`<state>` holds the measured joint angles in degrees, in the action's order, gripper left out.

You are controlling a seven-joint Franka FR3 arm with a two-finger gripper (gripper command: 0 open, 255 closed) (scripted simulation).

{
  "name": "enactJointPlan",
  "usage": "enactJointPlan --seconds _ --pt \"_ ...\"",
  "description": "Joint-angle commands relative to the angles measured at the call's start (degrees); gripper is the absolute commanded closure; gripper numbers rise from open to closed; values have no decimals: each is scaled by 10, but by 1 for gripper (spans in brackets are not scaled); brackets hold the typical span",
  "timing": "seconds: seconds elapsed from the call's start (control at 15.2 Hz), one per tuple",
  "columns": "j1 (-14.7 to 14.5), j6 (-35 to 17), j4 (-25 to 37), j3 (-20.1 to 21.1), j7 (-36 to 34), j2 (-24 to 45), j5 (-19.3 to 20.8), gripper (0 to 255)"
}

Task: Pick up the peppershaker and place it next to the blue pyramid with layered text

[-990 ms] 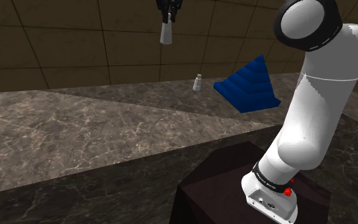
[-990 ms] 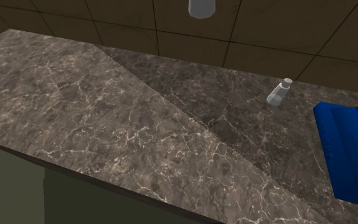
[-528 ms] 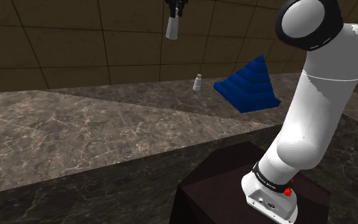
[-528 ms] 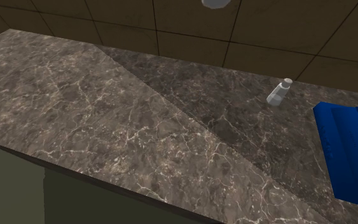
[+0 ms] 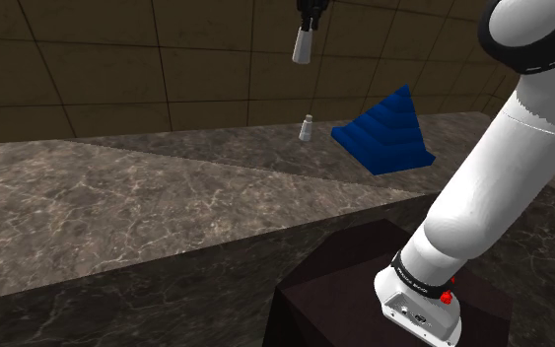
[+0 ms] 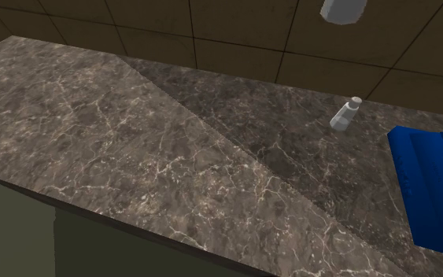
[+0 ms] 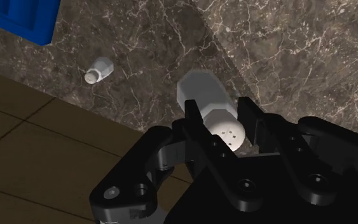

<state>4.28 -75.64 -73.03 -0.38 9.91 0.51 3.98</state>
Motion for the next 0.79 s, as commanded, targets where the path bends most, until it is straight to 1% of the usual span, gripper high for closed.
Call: enactJointPlan --seconds 0.0,0.33,0.73 --pt "14 -8 -34 -14 28 -28 -1 255" --pt "46 -20 -83 -50 96 -69 1 255" --pt "81 -29 -113 -98 179 -96 7 255"
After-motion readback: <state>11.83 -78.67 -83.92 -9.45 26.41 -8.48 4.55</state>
